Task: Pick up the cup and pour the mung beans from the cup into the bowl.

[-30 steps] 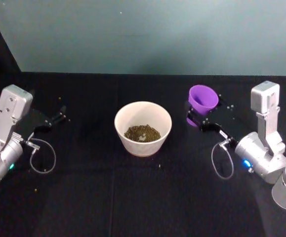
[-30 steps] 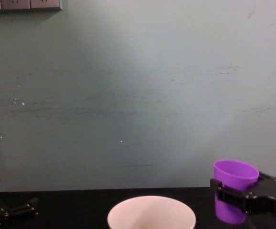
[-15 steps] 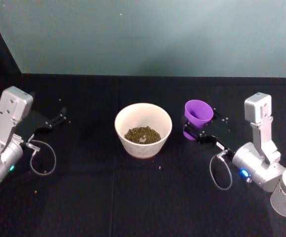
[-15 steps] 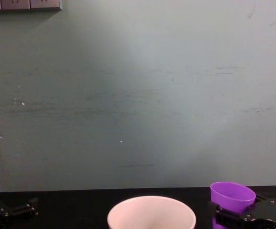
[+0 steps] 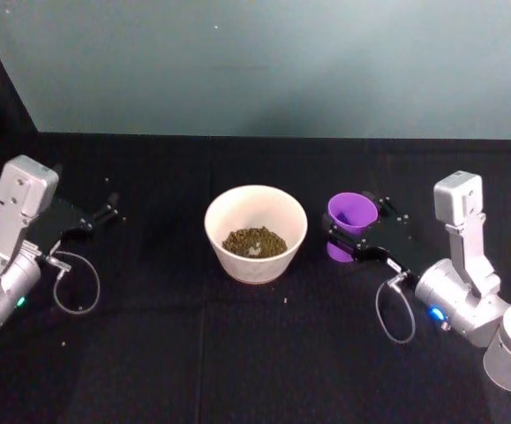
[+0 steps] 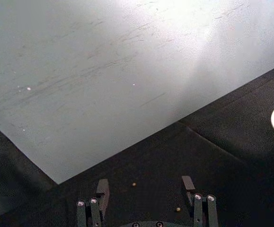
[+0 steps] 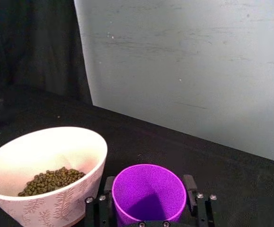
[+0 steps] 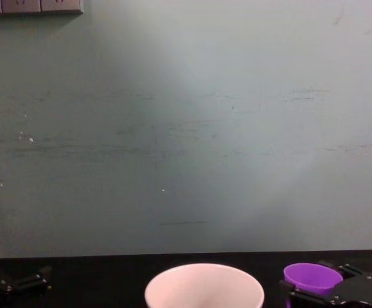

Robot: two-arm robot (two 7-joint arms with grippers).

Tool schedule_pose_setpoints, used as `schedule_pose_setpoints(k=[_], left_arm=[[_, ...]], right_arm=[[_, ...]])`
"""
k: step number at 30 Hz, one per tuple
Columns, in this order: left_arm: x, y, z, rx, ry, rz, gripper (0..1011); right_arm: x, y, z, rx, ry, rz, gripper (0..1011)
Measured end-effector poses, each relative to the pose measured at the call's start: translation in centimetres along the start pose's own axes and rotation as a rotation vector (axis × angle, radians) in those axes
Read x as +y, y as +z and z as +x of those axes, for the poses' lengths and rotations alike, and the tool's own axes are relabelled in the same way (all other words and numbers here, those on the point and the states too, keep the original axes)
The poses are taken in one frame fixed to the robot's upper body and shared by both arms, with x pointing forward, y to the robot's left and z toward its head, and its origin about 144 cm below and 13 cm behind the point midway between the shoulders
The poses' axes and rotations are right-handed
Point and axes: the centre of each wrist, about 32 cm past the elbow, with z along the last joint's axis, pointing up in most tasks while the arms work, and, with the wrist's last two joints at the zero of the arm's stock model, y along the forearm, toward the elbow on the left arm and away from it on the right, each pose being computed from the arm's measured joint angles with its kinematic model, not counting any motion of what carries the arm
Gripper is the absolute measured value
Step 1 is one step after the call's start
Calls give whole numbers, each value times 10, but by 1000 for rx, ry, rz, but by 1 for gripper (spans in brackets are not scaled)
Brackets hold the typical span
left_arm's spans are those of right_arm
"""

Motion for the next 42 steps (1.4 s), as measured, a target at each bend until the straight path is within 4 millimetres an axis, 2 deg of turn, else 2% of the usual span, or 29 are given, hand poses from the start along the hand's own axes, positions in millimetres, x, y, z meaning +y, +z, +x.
schedule_pose_setpoints(k=[1, 2, 6, 14, 18, 27, 35, 42], left_arm=[[0, 0, 0, 0, 0, 0, 1000], [0, 0, 0, 0, 0, 0, 1000], [0, 0, 0, 0, 0, 0, 1000], [0, 0, 0, 0, 0, 0, 1000], [0, 0, 0, 0, 0, 0, 1000], [0, 0, 0, 0, 0, 0, 1000], [0, 0, 0, 0, 0, 0, 1000], [0, 0, 0, 0, 0, 0, 1000]], right_arm=[[0, 0, 0, 1, -1, 1, 890], [-1, -1, 0, 3, -3, 1, 947], [-1, 0, 0, 4, -8, 5, 1003], [-1, 3, -2, 0, -11, 14, 1002], [-2, 11, -4, -18, -12, 36, 1002], [-3, 41, -8, -85, -45, 119, 1003], [-13, 59, 5, -131, -155, 194, 1003], [-24, 57, 15, -160, -311, 174, 1003]])
